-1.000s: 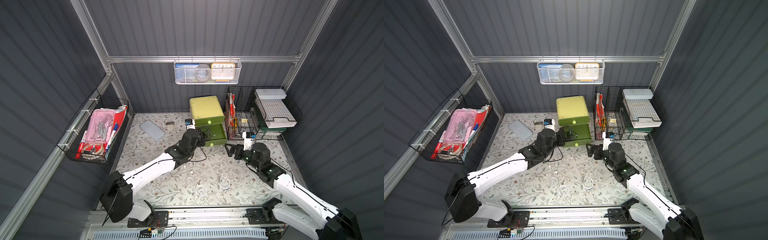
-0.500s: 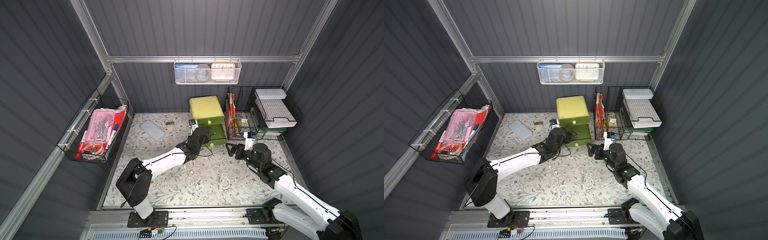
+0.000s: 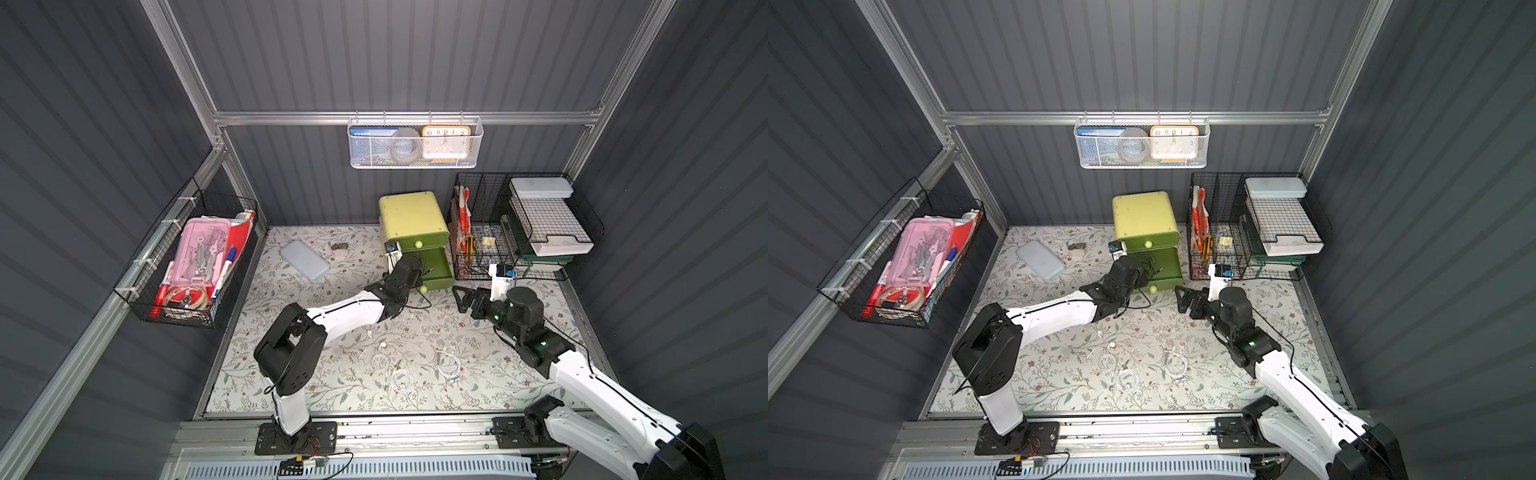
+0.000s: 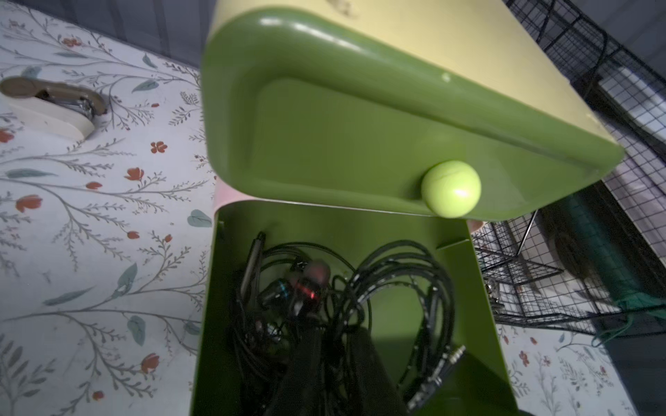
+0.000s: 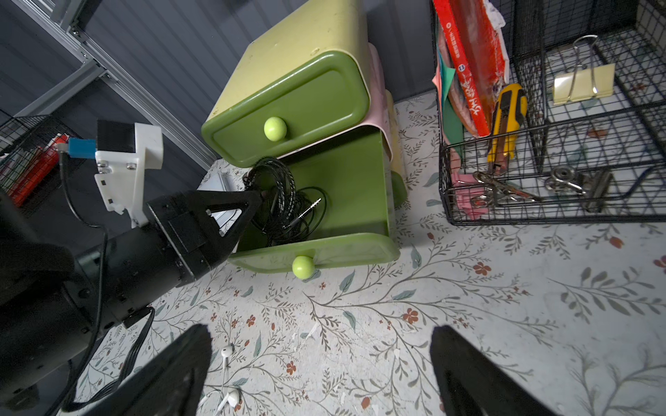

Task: Place the wired earphones into the drawer by color
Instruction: Place the wired earphones in the drawer.

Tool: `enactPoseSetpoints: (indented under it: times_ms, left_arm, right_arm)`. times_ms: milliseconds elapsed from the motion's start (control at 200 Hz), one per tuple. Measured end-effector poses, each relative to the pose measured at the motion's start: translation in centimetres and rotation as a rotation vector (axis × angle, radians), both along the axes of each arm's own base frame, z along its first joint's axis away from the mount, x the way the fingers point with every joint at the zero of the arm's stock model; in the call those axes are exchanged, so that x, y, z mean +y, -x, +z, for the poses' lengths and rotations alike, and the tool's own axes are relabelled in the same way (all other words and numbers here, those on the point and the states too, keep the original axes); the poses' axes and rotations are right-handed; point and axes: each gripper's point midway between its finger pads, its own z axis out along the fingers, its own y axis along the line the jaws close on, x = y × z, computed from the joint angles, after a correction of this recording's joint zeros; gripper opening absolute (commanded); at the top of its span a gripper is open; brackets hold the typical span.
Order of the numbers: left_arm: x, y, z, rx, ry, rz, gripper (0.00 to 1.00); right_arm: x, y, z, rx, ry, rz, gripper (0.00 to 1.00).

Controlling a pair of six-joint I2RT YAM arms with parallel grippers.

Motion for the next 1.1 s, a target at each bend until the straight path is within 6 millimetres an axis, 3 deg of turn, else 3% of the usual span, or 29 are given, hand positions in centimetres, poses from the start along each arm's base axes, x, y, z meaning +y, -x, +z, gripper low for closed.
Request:
enactPoseSetpoints:
  times_ms: [160, 275, 445, 650, 881, 1096]
  left_arm:
    - [-0.1, 0.1, 0.4, -0.004, 0.0, -0.014, 0.81]
    - [0.4, 0.7, 1.8, -0.023, 0.019, -0.02, 0.98]
    - [2.3, 2.9, 5.3, -0.075, 0.055, -0.047, 0.99]
    - [4.2, 5.6, 8.6, -0.162, 0.052, -0.116, 0.99]
    - [5.7, 8.7, 9.1, -0.252, -0.016, -0.238, 0.99]
    - [6.2, 11.2, 7.4, -0.314, -0.075, -0.356, 0.99]
  right_arm:
    - [0.0, 0.0, 0.0, 0.0, 0.0, 0.002, 0.99]
    - [0.3, 0.1, -0.1, 0.004, -0.003, 0.016, 0.99]
    - [1.5, 0.1, -1.3, 0.044, -0.005, 0.077, 0.99]
    - [4.6, 0.1, -2.2, 0.123, -0.035, 0.239, 0.98]
    - [7.6, -0.7, -2.5, 0.213, -0.077, 0.34, 0.93]
    - [10.4, -0.6, -5.7, 0.319, -0.02, 0.346, 0.9]
